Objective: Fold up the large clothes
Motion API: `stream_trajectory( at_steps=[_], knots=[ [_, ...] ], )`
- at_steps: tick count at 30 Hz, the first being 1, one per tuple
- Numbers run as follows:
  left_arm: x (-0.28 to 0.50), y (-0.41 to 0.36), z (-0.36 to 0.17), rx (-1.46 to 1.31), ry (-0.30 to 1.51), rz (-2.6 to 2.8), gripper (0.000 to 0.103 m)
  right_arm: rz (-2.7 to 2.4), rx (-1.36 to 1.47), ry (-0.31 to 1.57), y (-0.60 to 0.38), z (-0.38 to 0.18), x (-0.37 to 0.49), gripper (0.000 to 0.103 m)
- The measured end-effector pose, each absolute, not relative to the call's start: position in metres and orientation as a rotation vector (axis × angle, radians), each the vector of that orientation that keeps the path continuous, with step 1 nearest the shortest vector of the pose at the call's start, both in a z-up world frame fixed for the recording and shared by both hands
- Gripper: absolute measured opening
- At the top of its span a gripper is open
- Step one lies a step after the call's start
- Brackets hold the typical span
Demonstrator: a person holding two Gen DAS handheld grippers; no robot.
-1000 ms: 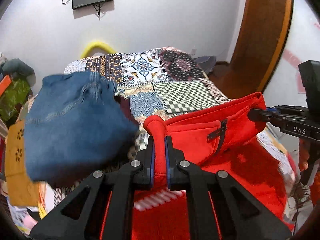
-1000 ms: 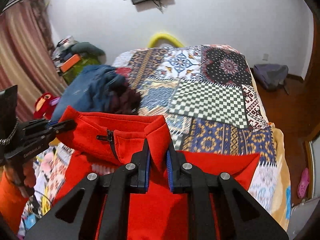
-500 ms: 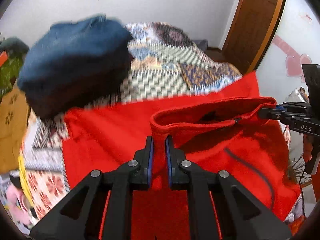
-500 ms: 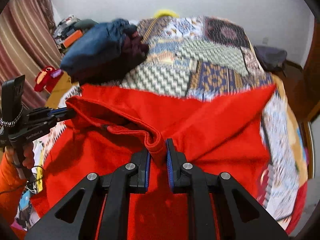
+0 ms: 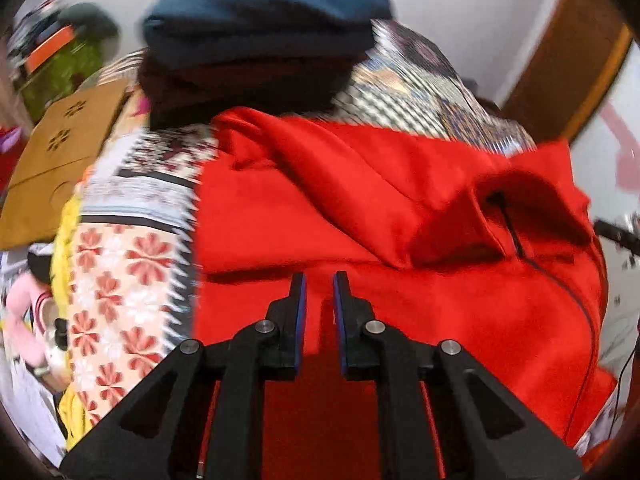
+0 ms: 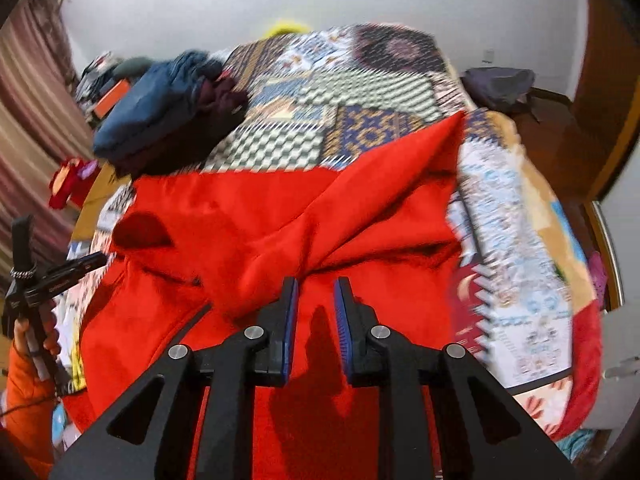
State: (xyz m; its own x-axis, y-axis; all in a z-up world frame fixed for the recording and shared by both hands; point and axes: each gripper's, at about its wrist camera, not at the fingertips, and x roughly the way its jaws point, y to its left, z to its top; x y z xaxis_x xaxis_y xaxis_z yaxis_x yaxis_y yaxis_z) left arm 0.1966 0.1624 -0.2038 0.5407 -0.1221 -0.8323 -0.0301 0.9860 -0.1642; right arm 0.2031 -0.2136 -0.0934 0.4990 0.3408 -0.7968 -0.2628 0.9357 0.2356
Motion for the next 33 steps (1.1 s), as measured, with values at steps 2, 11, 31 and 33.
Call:
stream_trajectory(
  at_steps=[2, 11, 31, 33],
  knots=[
    [0.199, 0.176, -0.197, -0.189, 0.982, -0.019, 0.017, 0.342, 0.107, 0.965, -0.221, -0.086, 0.21, 0.026],
    [0.253, 0.214, -0.177, -0.337, 0.922, 0.015, 0.045, 0.253, 0.232, 0.924, -0.246, -0.078, 0.261, 0.049],
    [0.357, 0.239, -0.256, -0.642, 1.032, 0.008, 0.004, 0.288, 0.335, 1.039, -0.237, -0.129, 0.352, 0.005],
    [0.354, 0.238, -0.246, -0.571, 0.983, 0.054, 0.004, 0.311, 0.286, 0.972, -0.23, -0.108, 0.353, 0.004]
  ],
)
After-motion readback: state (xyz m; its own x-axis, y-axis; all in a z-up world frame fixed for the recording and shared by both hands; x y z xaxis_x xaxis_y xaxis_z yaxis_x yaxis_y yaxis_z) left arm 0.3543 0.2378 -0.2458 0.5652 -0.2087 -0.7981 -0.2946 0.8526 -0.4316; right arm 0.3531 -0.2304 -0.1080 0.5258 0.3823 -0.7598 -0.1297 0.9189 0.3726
